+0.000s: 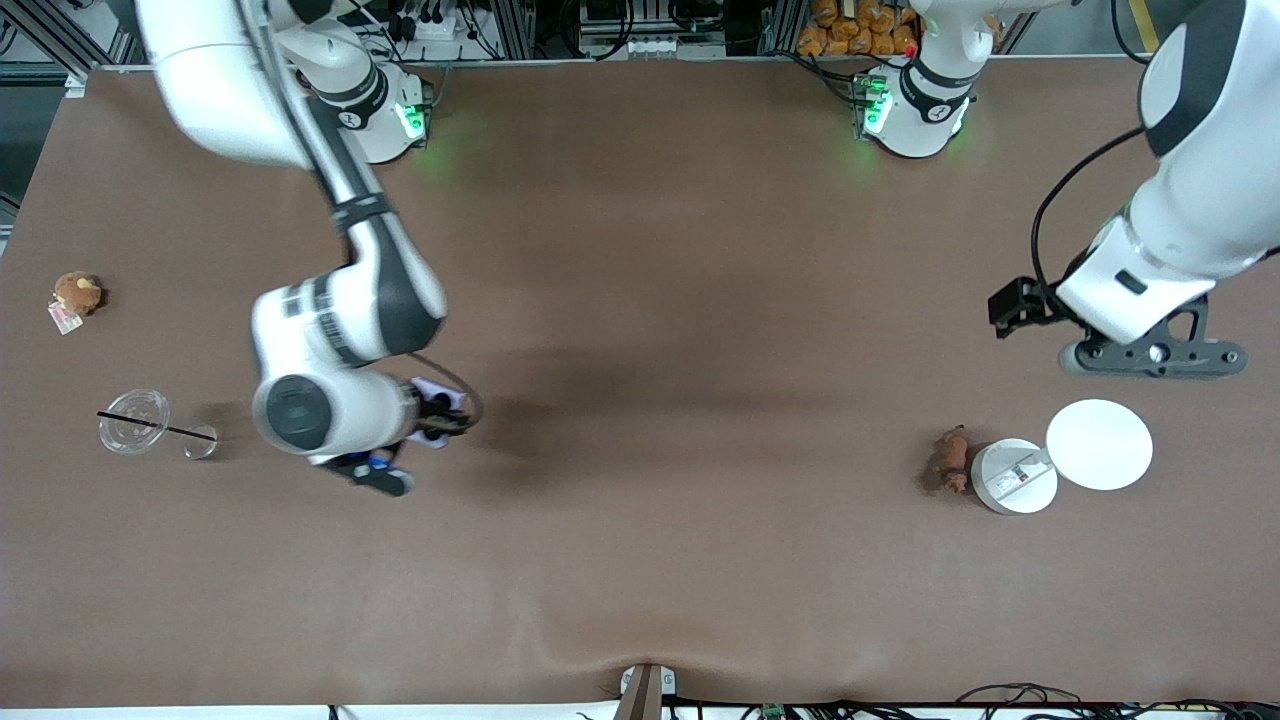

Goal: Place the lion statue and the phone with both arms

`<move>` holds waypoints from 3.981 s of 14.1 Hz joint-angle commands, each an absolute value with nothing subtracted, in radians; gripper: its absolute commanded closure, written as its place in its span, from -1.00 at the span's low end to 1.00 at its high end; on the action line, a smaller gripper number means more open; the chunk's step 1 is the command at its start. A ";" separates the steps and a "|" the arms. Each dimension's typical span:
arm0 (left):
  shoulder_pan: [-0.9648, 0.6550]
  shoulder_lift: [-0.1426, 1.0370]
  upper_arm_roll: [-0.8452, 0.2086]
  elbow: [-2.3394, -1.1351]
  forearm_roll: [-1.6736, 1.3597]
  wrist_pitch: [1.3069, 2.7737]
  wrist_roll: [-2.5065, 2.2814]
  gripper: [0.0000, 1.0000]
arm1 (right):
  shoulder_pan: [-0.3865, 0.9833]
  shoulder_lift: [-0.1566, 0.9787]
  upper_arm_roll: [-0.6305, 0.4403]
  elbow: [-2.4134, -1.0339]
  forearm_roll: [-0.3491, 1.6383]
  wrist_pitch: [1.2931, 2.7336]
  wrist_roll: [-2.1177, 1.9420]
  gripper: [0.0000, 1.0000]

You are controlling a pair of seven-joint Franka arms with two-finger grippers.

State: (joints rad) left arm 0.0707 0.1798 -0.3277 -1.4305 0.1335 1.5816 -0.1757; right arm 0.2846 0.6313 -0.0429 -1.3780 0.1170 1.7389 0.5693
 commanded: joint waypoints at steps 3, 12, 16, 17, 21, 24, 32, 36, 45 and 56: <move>0.077 0.115 -0.327 -1.453 0.112 1.536 -0.176 -1.00 | 0.175 0.589 -0.026 -1.600 0.117 1.980 0.346 1.00; 0.127 0.094 -0.330 -1.453 0.011 1.485 -0.164 -1.00 | 0.005 0.630 -0.049 -1.704 0.114 2.198 -0.063 1.00; 0.133 0.081 -0.327 -1.453 -0.011 1.473 -0.164 -1.00 | 0.000 0.653 -0.066 -1.726 0.114 2.204 -0.063 1.00; 0.141 0.081 -0.327 -1.453 -0.011 1.471 -0.164 -1.00 | -0.003 0.650 -0.066 -1.741 0.114 2.201 -0.063 1.00; 0.144 0.067 -0.327 -1.454 -0.025 1.437 -0.167 -1.00 | -0.002 0.649 -0.092 -1.764 0.114 2.217 -0.069 1.00; 0.153 0.066 -0.325 -1.453 -0.021 1.437 -0.169 -1.00 | -0.009 0.652 -0.101 -1.764 0.114 2.224 -0.109 1.00; 0.082 0.012 -0.188 -1.473 -0.009 1.430 -0.169 -1.00 | -0.018 0.657 -0.103 -1.756 0.115 2.211 -0.121 -1.00; -0.020 -0.083 -0.067 -1.591 -0.011 1.427 -0.176 -1.00 | -0.009 0.650 -0.097 -1.721 0.121 2.201 -0.118 -1.00; -0.014 -0.183 -0.066 -1.677 0.017 1.482 -0.146 -1.00 | 0.034 0.644 -0.055 -1.213 0.132 1.682 -0.123 -1.00; -0.009 -0.152 -0.066 -1.654 0.022 1.512 -0.101 -1.00 | 0.002 0.264 -0.048 -1.060 0.123 1.217 -0.020 -1.00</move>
